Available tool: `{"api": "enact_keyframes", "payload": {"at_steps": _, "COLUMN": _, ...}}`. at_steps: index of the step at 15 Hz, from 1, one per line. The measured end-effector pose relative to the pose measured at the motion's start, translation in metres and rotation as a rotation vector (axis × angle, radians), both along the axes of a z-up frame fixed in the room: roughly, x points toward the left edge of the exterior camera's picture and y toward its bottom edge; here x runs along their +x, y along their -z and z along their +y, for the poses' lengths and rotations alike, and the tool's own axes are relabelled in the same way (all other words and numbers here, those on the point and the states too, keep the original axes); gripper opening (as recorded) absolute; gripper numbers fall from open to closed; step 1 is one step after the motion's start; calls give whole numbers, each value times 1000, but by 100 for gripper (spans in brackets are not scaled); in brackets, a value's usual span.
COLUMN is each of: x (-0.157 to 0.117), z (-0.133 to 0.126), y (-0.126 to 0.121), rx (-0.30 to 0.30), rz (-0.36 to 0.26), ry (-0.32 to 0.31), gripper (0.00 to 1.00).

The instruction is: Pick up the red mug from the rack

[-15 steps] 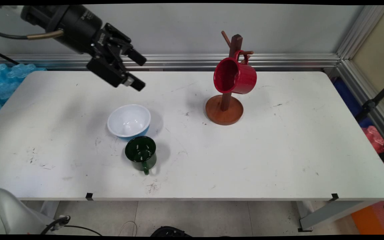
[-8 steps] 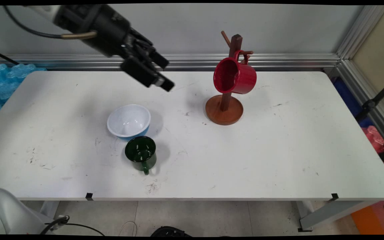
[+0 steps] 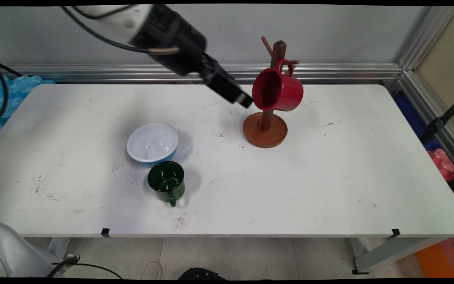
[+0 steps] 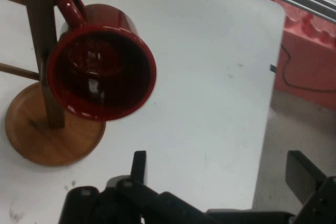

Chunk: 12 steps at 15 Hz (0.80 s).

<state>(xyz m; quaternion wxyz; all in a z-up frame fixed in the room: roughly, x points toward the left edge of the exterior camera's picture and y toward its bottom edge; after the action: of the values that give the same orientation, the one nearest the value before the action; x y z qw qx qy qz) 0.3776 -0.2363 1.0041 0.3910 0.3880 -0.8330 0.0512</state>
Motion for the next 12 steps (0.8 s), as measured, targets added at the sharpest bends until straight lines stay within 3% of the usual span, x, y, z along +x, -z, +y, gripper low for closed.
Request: {"api": "enact_keyframes", "payload": {"at_steps": 12, "x": -75, "z": -47, "y": 40, "rx": 62, "rz": 28, "ry": -184, "gripper": 100}}
